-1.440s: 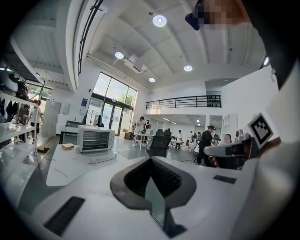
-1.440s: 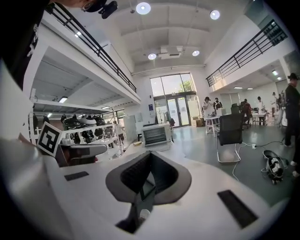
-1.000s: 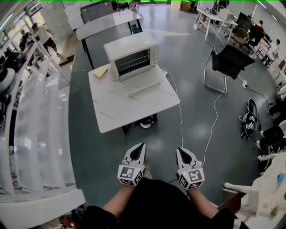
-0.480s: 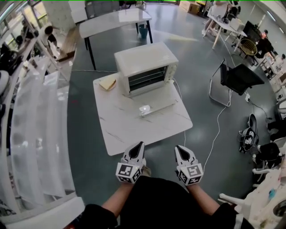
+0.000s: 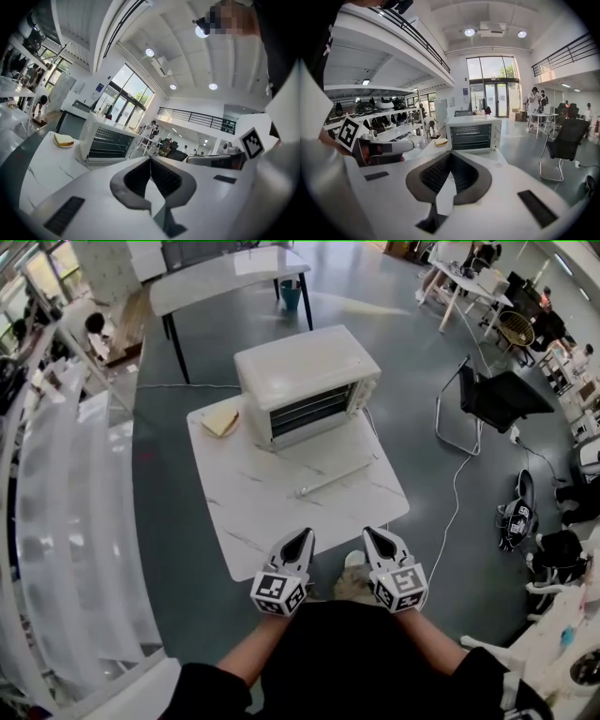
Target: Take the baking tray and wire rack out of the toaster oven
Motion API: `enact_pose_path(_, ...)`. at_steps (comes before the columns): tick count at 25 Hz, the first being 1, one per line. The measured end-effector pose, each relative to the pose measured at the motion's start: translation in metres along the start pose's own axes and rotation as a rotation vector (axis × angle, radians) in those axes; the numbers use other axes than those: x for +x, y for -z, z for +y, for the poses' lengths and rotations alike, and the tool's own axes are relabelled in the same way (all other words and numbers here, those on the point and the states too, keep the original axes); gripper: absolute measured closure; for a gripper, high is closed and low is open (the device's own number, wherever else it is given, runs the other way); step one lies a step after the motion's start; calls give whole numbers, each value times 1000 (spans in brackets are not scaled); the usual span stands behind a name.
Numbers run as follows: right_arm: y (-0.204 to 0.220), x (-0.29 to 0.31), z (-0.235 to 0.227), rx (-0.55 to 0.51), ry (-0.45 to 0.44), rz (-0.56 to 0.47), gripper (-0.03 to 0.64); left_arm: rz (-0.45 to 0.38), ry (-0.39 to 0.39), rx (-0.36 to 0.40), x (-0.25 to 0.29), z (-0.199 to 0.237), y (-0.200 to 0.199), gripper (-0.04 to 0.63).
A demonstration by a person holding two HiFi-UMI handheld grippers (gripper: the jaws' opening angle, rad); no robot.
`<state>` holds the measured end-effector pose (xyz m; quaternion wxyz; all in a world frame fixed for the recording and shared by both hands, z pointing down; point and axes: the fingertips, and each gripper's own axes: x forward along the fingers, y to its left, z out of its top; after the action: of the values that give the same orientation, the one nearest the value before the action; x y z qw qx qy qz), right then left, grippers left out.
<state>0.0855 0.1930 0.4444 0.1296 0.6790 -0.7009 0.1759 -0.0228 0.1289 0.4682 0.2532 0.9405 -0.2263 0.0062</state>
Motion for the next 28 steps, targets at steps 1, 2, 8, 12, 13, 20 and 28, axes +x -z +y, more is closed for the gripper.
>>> enact_pose_path(1,-1,6,0,2,-9,4,594,0,-3,-3,3,1,0,575)
enact_pose_path(2,-2,11,0,2,-19,6,595,-2,-10,-3,6,2,-1,575)
enact_pose_path(8,-28,45,-24,28,-58,-31,595,-49,-98,-8,30,22,-18,575)
enact_pose_path(12,-43,83,-56,66,-121,-45,595,-87,-185,3,62,40,-27,575)
enact_pose_path(13,-46,94,-65,69,-148,-50,595,-94,-206,7,73,44,-27,575)
enact_pose_path(20,-71,159,-150,71,-250,-68,595,-128,-342,-29,147,63,-32,575)
enact_pose_path(28,-64,227,-189,173,-374,-32,595,-235,-537,-245,190,112,-23,575)
